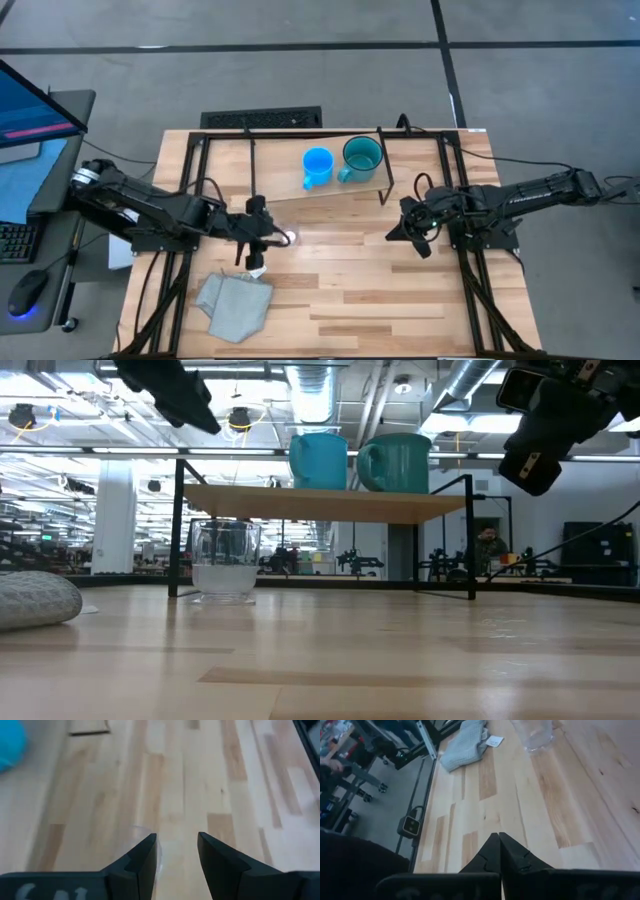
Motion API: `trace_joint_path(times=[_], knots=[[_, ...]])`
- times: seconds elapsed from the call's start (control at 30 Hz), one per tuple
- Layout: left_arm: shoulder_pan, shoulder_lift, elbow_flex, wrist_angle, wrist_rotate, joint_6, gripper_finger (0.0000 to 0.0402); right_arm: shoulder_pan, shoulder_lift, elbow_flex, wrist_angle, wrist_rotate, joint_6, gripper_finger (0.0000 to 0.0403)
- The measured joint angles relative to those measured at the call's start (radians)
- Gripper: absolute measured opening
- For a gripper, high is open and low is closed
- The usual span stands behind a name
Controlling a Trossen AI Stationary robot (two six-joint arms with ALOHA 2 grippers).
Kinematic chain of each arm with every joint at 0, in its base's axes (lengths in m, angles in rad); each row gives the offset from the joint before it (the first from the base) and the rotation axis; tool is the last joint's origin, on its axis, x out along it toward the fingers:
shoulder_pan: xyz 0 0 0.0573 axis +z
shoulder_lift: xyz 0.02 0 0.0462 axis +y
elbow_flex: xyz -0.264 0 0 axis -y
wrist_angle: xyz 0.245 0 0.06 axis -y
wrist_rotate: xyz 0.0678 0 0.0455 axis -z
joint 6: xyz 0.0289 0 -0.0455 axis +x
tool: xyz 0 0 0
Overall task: Stack small to large cups/mugs on shelf
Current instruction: Put the transparent mug on the shelf
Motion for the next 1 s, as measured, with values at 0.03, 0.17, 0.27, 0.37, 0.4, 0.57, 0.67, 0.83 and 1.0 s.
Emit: trace_joint_path(times=[0.03, 0.17, 0.27, 0.37, 0.4, 0.57, 0.67, 0.83, 1.0], knots=[[0.0, 0.009, 0.0, -0.006, 0.01, 0.016, 0.0135, 0.0, 0.0, 0.0, 0.003, 0.001, 0.005, 0.0012], [0.0, 0.048, 0.0, -0.02, 0.009, 0.114, 0.0135, 0.0, 0.0, 0.0, 0.007, 0.002, 0.007, 0.0012], [0.004, 0.088, 0.001, -0.024, 0.005, 0.176, 0.0135, 0.0, 0.0, 0.0, 0.008, 0.004, 0.01, 0.0012], [0.013, 0.13, 0.001, -0.037, 0.007, 0.207, 0.0135, 0.0, 0.0, 0.0, 0.011, 0.008, 0.033, 0.0012], [0.017, 0.144, 0.001, -0.042, 0.009, 0.217, 0.0135, 0.0, 0.0, 0.0, 0.012, 0.008, 0.034, 0.0012], [0.038, 0.214, 0.001, -0.053, 0.023, 0.258, 0.0135, 0.0, 0.0, 0.0, 0.015, 0.008, 0.036, 0.0012], [0.052, 0.251, 0.001, -0.053, 0.046, 0.254, 0.0135, 0.0, 0.0, 0.0, 0.015, 0.008, 0.035, 0.0012], [0.07, 0.275, 0.001, -0.062, 0.044, 0.273, 0.0135, 0.0, 0.0, 0.0, 0.014, 0.008, 0.035, 0.0012], [0.1, 0.274, 0.001, -0.065, 0.05, 0.277, 0.0135, 0.0, 0.0, 0.0, 0.015, 0.008, 0.035, 0.0012]])
